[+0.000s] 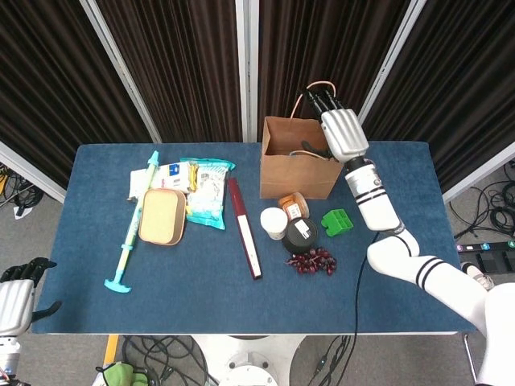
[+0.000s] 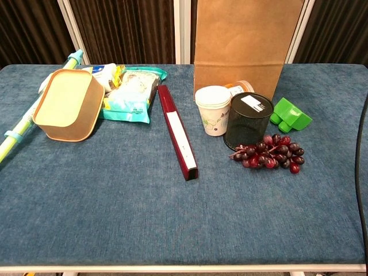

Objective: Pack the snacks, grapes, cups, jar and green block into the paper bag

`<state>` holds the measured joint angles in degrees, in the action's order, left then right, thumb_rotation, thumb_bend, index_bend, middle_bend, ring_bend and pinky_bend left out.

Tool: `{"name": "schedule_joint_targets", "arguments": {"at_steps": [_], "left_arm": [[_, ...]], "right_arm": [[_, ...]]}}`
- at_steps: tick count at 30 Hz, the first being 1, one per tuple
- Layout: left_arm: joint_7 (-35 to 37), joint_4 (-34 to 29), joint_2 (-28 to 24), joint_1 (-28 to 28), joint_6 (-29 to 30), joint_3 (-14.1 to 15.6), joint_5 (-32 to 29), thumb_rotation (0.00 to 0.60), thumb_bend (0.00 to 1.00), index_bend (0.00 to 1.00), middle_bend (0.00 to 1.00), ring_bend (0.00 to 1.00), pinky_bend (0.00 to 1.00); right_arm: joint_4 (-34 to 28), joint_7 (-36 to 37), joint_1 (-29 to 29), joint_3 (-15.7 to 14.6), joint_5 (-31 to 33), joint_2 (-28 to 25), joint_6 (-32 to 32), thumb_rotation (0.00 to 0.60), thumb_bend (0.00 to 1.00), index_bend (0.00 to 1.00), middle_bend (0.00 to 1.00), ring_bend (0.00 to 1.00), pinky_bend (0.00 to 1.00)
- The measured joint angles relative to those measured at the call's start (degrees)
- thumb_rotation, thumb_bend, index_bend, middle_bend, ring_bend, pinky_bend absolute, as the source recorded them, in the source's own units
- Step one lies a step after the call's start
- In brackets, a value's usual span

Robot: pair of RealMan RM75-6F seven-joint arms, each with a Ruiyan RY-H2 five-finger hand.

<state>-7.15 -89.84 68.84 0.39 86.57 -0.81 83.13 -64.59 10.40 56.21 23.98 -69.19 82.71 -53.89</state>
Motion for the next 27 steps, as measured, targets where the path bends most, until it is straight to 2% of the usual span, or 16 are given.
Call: {"name": "schedule_joint_targets", "arguments": {"at_steps": [3, 6, 9, 14, 19, 22, 27], "left_arm": [[0.09, 0.03, 0.0, -0.06, 0.06, -0.02, 0.23, 0.6, 0.04, 0.36, 0.35, 0.31, 0.26], [0.11, 0.04, -0.06, -0.17, 0.08, -0.04, 0.45, 0.6, 0.04, 0.36, 0.35, 0.31, 0.26], [0.1, 0.04, -0.11, -0.28, 0.15, -0.11, 0.65, 0.6, 0.04, 0.36, 0.35, 0.31, 0.26], [-0.03, -0.1, -0.08, -0.41, 0.42, -0.16, 1.16, 0.6, 0.04, 0.36, 0.35, 0.31, 0.26], [-0.18, -0.28, -0.09, -0.29, 0.68, 0.08, 1.52, 0.6, 0.04, 0.36, 0.35, 0.31, 0.26], [-0.22, -0.41, -0.12, -0.23, 0.81, 0.16, 1.68, 0.6, 0.04, 0.36, 0.35, 0.31, 0.26], [-0.23, -0.55, -0.16, -0.02, 0.94, 0.26, 1.56, 0.6, 0.04, 0.36, 0.35, 0.31, 0.26]], "right_arm": [[-6.4, 2.45, -4.09, -0.86, -2.54, -3.51, -4.83, 0.6, 0.14, 0.02, 0.23, 0.11, 0.27], [-11.31, 4.57, -9.2, -2.49, -5.5, -7.05, -10.47, 0.6, 0.13, 0.12, 0.31, 0.18, 0.34], [-14.98, 6.85, -14.45, -4.98, -8.4, -10.49, -15.32, 0.6, 0.13, 0.24, 0.38, 0.26, 0.41], [-18.46, 10.67, -21.58, -10.99, -12.8, -15.74, -18.77, 0.6, 0.12, 0.32, 0.42, 0.28, 0.43], [-18.09, 12.94, -24.66, -16.57, -16.47, -17.59, -18.09, 0.6, 0.12, 0.33, 0.41, 0.28, 0.43], [-16.67, 12.4, -24.81, -18.14, -17.18, -17.45, -15.41, 0.6, 0.11, 0.33, 0.37, 0.27, 0.43], [-14.17, 9.27, -23.35, -19.75, -16.73, -15.89, -7.93, 0.6, 0.1, 0.18, 0.23, 0.15, 0.32]]}}
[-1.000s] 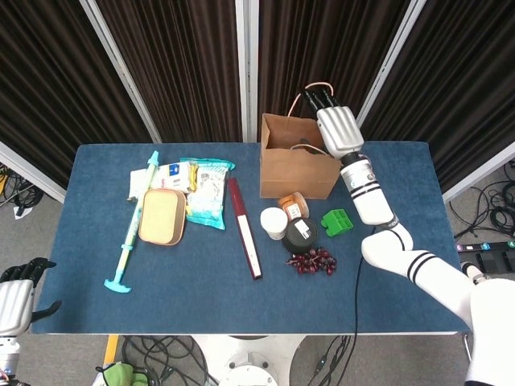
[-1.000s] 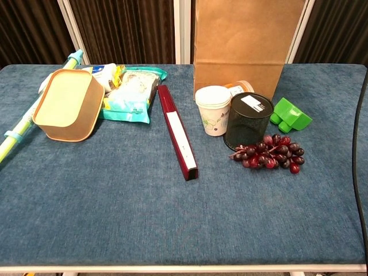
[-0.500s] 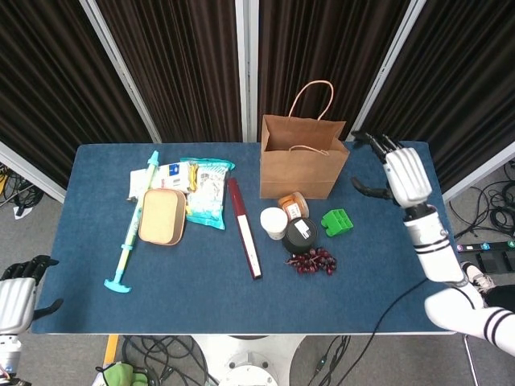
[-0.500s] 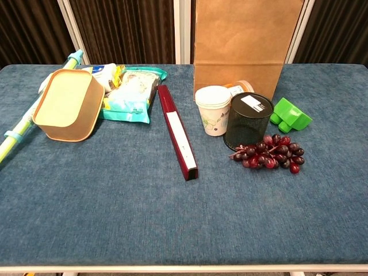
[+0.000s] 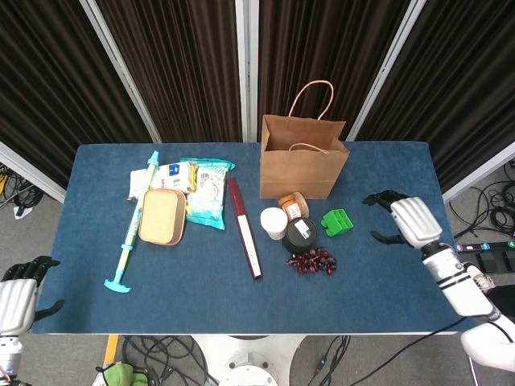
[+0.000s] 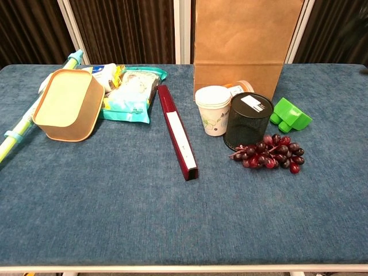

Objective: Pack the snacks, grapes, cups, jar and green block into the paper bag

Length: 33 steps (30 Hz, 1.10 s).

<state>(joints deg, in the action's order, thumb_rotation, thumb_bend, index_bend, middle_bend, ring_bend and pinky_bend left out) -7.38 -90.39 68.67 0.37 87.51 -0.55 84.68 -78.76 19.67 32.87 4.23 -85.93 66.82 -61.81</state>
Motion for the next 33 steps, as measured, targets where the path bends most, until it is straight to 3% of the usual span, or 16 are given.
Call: {"name": "schedule_joint_targets", "arguments": {"at_steps": [4, 7, 23, 26, 31, 33], "left_arm": [[0.0, 0.03, 0.04, 0.14, -0.16, 0.06, -0.35, 0.6, 0.04, 0.36, 0.35, 0.31, 0.26], [0.07, 0.04, 0.02, 0.21, -0.22, 0.09, -0.49, 0.6, 0.04, 0.36, 0.35, 0.31, 0.26], [0.52, 0.69, 0.39, 0.21, -0.82, 0.05, -1.1, 0.6, 0.04, 0.36, 0.35, 0.31, 0.26], [0.73, 0.81, 0.42, 0.27, -0.78, 0.07, -1.11, 0.6, 0.04, 0.36, 0.35, 0.31, 0.26], [1.04, 0.97, 0.46, 0.45, -0.55, 0.01, -1.21, 0.6, 0.04, 0.36, 0.35, 0.31, 0.26], [1.23, 1.07, 0.44, 0.51, -0.52, 0.0, -1.26, 0.6, 0.04, 0.36, 0.35, 0.31, 0.26]], "right_arm": [[3.4, -4.0, 2.25, -0.79, 1.52, 3.31, 7.35, 0.6, 0.1, 0.11, 0.16, 0.07, 0.23], [7.44, -6.73, 4.12, -1.13, 2.9, 7.46, 11.68, 0.6, 0.1, 0.1, 0.15, 0.06, 0.22], [23.25, -10.8, 8.69, -0.46, 5.53, 22.06, 18.31, 0.6, 0.14, 0.1, 0.18, 0.06, 0.19], [25.73, -10.83, 9.65, -0.23, 5.74, 24.12, 19.66, 0.6, 0.18, 0.16, 0.22, 0.07, 0.19], [28.65, -9.62, 10.58, 0.2, 5.27, 26.53, 19.37, 0.6, 0.26, 0.4, 0.38, 0.12, 0.2], [28.58, -9.36, 10.51, 0.28, 4.91, 26.34, 18.36, 0.6, 0.26, 0.44, 0.4, 0.14, 0.22]]}}
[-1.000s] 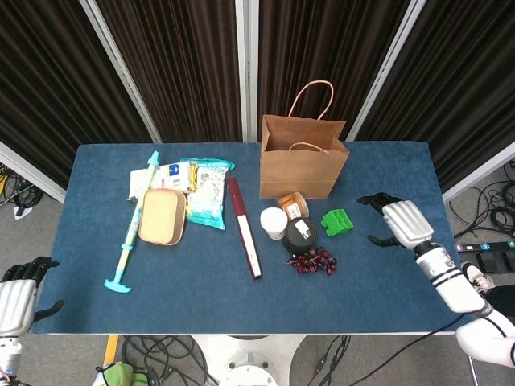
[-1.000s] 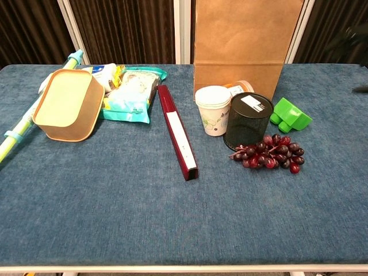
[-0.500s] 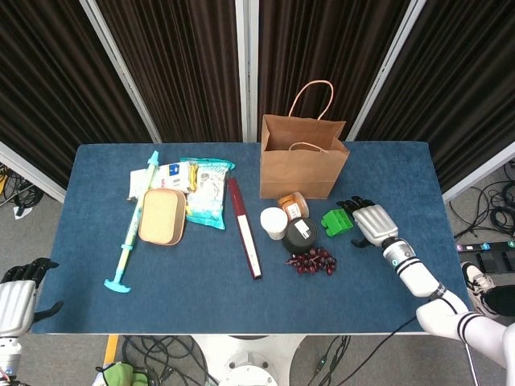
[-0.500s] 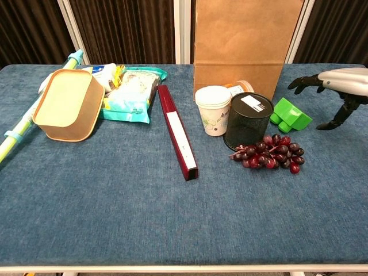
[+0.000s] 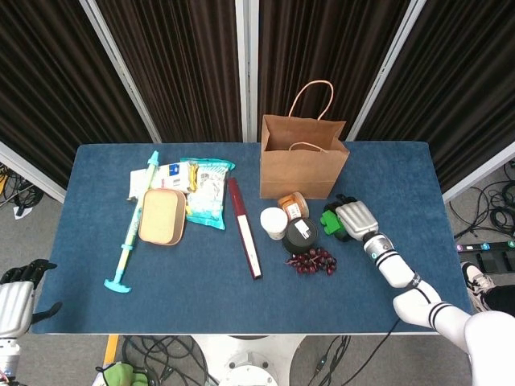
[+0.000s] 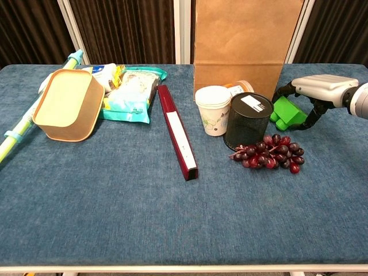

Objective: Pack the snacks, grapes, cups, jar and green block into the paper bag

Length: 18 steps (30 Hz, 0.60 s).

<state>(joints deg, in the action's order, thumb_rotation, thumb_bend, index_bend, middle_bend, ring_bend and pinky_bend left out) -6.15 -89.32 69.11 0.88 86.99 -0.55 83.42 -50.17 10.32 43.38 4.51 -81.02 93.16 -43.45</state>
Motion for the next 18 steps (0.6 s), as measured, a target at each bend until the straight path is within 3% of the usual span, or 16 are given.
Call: {"name": "schedule_joint_targets", "arguments": {"at_steps": [5, 10, 13, 18], "left_arm": [[0.07, 0.17, -0.04, -0.1, -0.32, 0.04, -0.01, 0.6, 0.04, 0.36, 0.35, 0.31, 0.26], [-0.07, 0.0, -0.15, -0.44, -0.25, -0.16, 0.5, 0.6, 0.04, 0.36, 0.35, 0.31, 0.26], [-0.04, -0.08, -0.18, -0.44, -0.17, -0.1, 0.67, 0.6, 0.04, 0.36, 0.35, 0.31, 0.26], [0.11, 0.1, -0.01, -0.47, -0.36, -0.03, 0.64, 0.6, 0.04, 0.36, 0.35, 0.31, 0.26]], "right_arm": [[-3.99, 1.69, -0.87, 0.62, -1.17, -3.45, -4.92, 0.6, 0.27, 0.46, 0.41, 0.16, 0.25], [-13.77, 4.94, -2.06, 1.84, -3.35, -10.83, -11.34, 0.6, 0.26, 0.46, 0.42, 0.16, 0.26], [-20.58, 4.97, -3.25, 4.17, -3.51, -16.8, -17.06, 0.6, 0.26, 0.46, 0.42, 0.16, 0.26], [-26.32, 3.02, -4.5, 9.29, 0.75, -22.66, -19.68, 0.6, 0.26, 0.46, 0.42, 0.16, 0.26]]}}
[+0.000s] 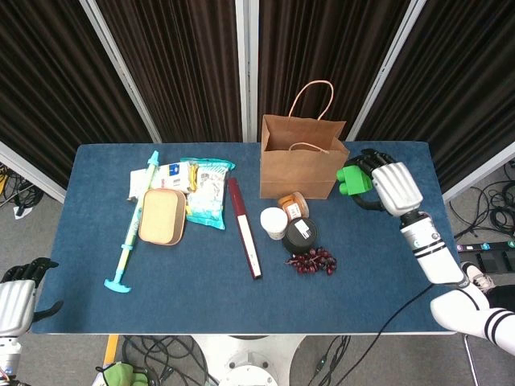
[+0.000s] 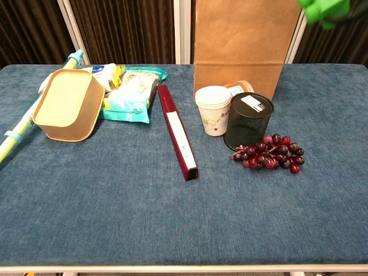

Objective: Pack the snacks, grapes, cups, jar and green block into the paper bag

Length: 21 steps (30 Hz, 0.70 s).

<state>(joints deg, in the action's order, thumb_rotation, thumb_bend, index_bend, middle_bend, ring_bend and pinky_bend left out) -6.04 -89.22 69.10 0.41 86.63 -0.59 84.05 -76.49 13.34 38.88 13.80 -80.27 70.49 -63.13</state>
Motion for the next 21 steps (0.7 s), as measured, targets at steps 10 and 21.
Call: {"name": "schedule_joint_targets", "arguments": {"at_steps": [10, 21], "left_arm": [[0.22, 0.16, 0.07, 0.0, 0.02, 0.01, 0.04, 0.6, 0.04, 0.36, 0.35, 0.31, 0.26], [-0.15, -0.45, -0.27, 0.39, 0.11, 0.07, -0.58, 0.6, 0.04, 0.36, 0.35, 0.31, 0.26]], "right_arm": [[-0.9, -3.8, 4.26, 6.17, 9.89, -2.39, 6.07, 0.6, 0.26, 0.46, 0.41, 0.16, 0.26], [10.13, -15.27, 17.18, 9.65, 20.67, 5.95, 18.16, 0.6, 0.26, 0.27, 0.29, 0.11, 0.22]]}}
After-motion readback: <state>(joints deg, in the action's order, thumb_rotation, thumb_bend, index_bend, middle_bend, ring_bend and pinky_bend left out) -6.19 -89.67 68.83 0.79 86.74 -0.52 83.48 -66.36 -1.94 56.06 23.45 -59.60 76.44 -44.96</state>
